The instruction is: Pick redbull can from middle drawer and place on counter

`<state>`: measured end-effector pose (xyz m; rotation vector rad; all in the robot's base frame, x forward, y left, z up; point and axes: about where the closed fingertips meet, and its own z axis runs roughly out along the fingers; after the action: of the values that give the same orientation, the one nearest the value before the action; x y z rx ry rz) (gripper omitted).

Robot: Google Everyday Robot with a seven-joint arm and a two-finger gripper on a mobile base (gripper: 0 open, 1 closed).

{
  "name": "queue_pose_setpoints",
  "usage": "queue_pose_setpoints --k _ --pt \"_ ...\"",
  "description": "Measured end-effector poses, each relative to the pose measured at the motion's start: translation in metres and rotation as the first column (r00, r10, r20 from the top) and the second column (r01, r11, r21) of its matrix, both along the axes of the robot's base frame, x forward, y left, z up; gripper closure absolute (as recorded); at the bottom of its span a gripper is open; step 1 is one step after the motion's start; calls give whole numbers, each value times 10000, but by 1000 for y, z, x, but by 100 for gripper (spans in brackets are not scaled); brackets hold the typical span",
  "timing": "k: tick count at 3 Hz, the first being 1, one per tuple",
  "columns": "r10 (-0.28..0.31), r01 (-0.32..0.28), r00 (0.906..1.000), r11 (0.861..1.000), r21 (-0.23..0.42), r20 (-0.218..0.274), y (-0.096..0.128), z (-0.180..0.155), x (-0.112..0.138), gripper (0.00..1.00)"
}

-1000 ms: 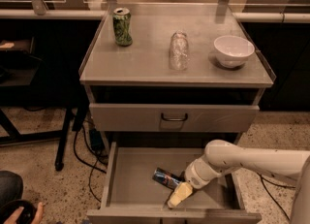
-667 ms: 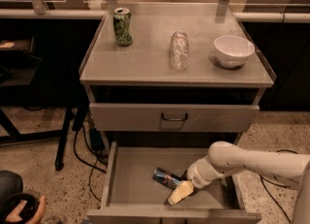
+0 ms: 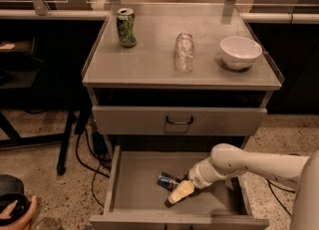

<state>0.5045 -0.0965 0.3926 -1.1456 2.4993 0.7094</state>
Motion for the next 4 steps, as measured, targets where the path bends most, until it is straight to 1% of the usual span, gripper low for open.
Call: queue_pose_setpoints --k 2,3,4 --pt "29 -26 9997 9999 164 -224 7 -23 -1 0" --pt "30 -26 9997 9999 170 -232 7 -24 -1 18" --pt "30 -26 9997 9999 170 -233 7 -24 -1 47"
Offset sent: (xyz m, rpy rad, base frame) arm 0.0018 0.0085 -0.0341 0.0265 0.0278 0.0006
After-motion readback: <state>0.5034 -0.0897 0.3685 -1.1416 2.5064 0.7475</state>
